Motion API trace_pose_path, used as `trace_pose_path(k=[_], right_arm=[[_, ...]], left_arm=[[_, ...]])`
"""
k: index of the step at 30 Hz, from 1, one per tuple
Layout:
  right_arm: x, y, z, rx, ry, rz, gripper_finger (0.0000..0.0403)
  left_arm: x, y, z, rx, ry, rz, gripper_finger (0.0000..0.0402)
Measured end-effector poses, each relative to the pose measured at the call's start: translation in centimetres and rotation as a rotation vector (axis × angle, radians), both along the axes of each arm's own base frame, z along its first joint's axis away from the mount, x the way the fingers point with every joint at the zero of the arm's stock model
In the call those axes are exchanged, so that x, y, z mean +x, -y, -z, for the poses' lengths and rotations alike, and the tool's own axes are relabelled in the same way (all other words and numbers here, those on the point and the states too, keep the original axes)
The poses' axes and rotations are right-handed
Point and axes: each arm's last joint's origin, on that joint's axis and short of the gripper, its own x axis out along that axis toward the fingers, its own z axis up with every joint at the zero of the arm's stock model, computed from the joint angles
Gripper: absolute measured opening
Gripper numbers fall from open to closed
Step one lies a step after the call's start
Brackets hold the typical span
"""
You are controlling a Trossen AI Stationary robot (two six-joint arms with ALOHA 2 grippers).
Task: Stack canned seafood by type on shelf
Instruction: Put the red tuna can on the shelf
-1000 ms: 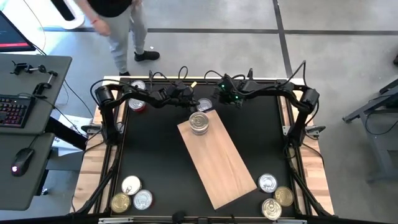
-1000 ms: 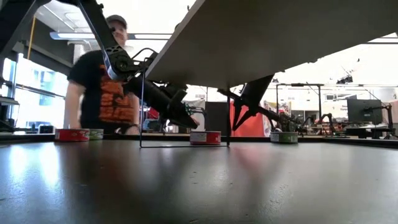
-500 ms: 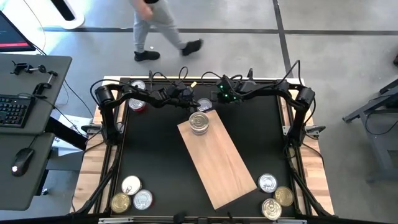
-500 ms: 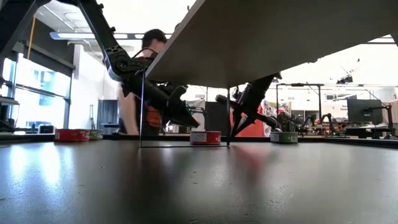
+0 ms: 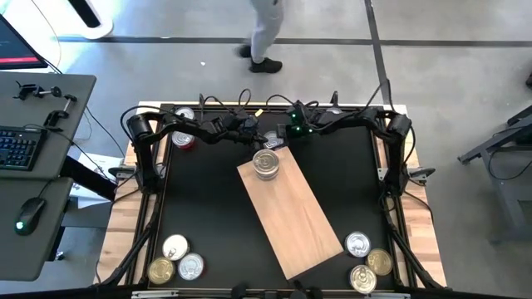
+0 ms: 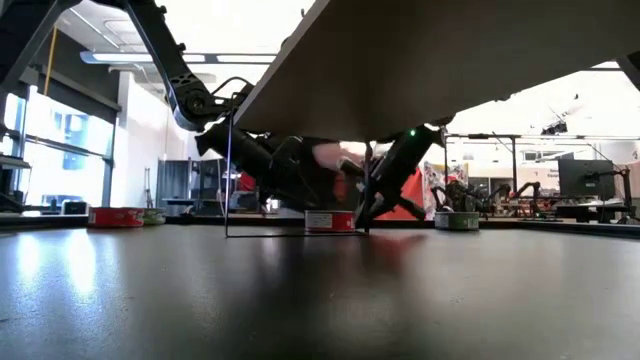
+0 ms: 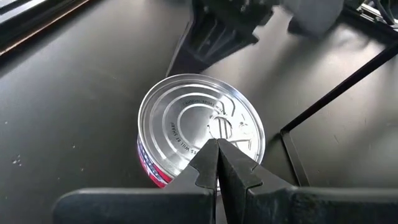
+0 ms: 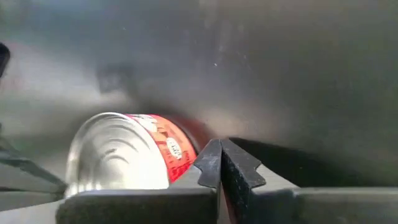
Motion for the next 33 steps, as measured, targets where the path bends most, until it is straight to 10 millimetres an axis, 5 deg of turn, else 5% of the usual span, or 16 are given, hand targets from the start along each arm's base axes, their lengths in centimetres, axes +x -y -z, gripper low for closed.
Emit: trace_pose_path(k=[8, 18, 33], right_arm=[[1.2, -0.8, 0.6, -0.020, 0.042, -0.035, 0.0000], [3.5, -2.1, -1.0, 0.082, 0.277, -0.089, 0.0000], [6.0, -2.2, -4.7, 0.008, 0.207, -0.004, 0.0000]], left_arm=[[0.0, 0.1, 0.0, 0.000, -0.006, -0.002, 0.0000], [-0.3, -0.1, 0.3, 0.011, -0.042, -0.018, 0.0000], [-0.8, -0.4, -0.8, 0.068, -0.047, -0.001, 0.0000]])
